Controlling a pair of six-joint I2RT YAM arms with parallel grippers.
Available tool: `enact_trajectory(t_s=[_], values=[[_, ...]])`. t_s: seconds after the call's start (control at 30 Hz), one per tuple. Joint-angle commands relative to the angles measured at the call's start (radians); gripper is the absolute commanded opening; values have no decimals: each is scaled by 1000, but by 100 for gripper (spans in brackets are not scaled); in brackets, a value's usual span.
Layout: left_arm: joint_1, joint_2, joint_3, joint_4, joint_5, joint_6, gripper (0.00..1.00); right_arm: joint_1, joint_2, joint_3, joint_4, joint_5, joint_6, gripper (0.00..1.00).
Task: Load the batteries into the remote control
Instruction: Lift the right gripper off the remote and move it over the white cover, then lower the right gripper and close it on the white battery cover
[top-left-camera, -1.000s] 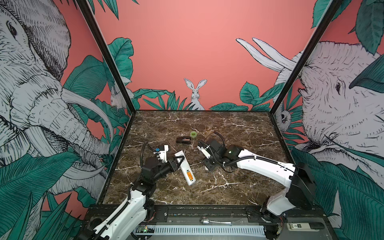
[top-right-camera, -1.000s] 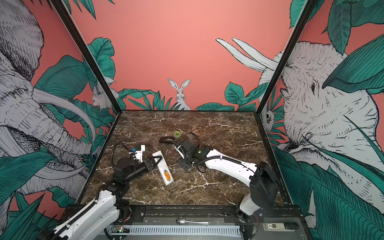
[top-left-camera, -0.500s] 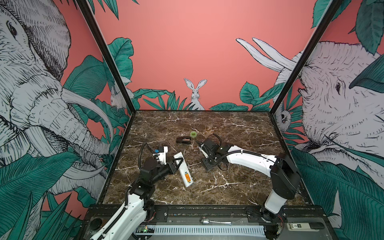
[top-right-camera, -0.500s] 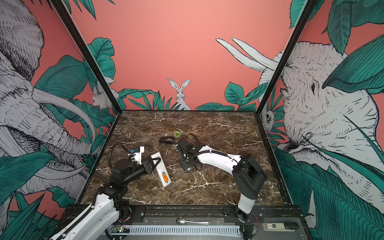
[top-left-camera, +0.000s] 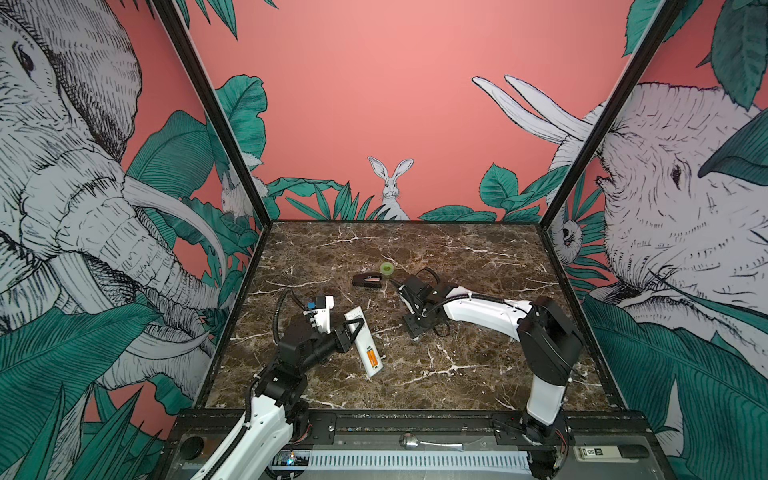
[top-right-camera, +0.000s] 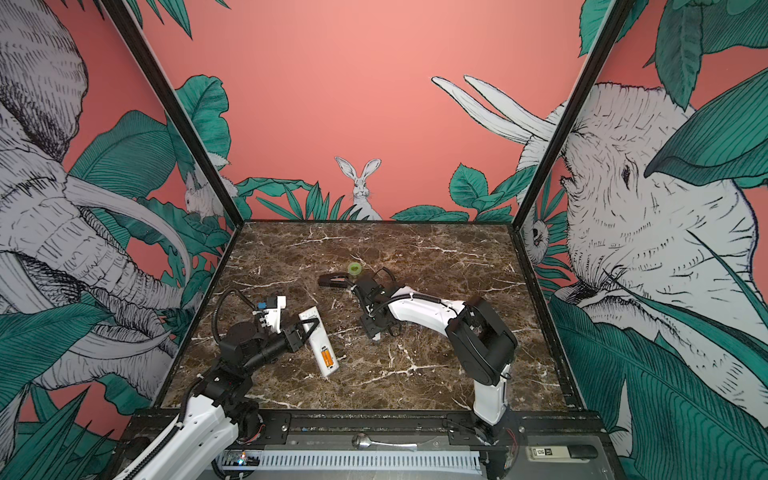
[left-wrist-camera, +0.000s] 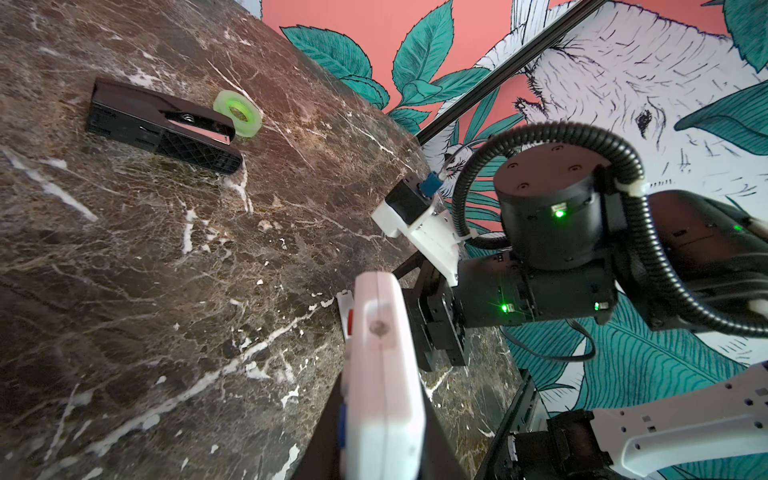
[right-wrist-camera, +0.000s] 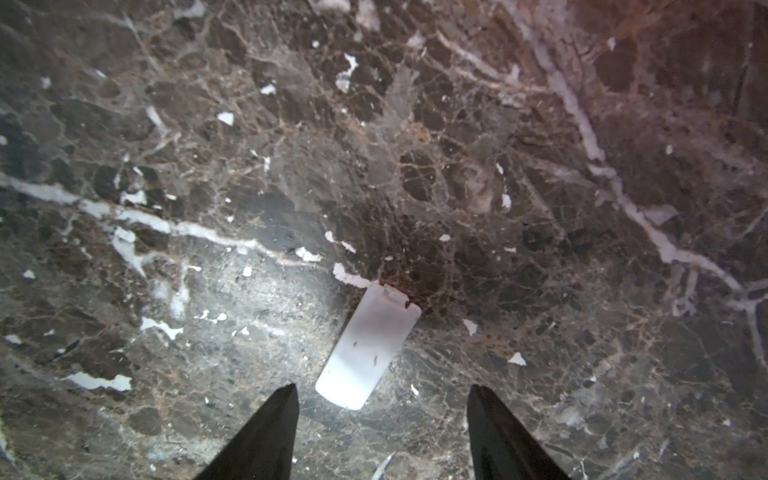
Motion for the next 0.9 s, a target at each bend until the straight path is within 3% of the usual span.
enact_trajectory(t_s=[0.0, 0.87], values=[[7, -12, -17, 4, -9, 22, 0, -7, 19, 43, 17, 10, 17, 67], [7, -31, -50, 12, -9, 35, 0, -24, 108, 72, 43, -13, 27, 56]])
